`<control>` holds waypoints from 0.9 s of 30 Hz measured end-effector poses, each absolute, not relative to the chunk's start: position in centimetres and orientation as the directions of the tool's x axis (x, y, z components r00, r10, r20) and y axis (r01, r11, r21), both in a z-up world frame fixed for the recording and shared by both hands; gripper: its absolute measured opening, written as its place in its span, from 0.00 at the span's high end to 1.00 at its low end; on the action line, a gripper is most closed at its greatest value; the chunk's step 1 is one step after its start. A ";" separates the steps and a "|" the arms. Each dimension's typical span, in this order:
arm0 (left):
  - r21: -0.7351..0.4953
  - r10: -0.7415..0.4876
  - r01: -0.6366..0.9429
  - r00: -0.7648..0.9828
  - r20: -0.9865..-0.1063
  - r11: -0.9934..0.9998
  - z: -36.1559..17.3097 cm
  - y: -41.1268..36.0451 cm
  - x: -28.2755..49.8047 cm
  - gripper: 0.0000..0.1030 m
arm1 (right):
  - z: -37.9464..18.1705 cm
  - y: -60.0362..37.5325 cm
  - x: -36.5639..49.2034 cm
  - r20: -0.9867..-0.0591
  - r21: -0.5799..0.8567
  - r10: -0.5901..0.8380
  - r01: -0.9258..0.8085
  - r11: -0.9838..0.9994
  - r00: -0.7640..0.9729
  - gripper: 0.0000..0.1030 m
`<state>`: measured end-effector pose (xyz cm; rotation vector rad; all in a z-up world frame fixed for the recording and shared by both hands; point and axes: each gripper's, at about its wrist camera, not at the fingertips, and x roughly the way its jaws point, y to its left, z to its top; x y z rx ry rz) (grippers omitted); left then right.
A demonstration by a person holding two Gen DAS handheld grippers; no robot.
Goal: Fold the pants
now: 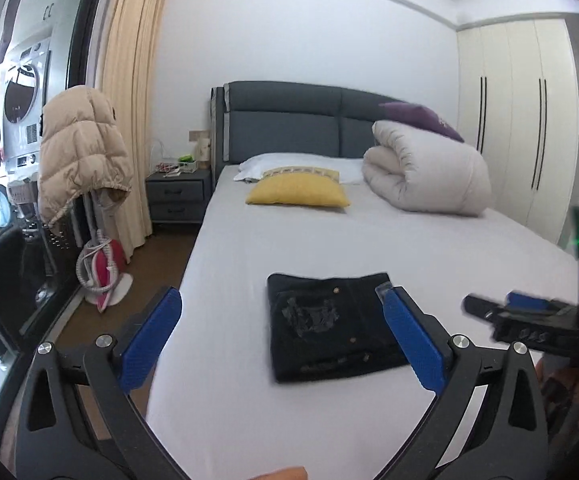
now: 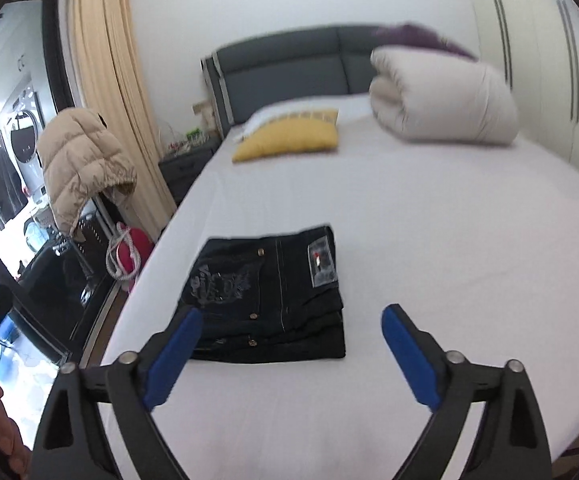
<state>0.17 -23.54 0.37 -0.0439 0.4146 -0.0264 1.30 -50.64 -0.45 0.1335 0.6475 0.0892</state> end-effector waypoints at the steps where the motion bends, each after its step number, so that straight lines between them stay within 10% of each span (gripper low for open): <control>1: -0.033 -0.023 0.010 0.911 -0.412 0.999 1.0 -23.5 -0.8 0.00 | 0.2 -50.6 0.5 -0.582 0.146 0.114 -0.034 0.989 0.805 0.03; 27: 0.007 0.033 -0.038 0.772 -0.635 0.999 0.9 -24.0 -4.6 0.00 | 4.8 -46.4 -8.2 -0.559 0.023 0.012 0.001 1.000 0.829 0.00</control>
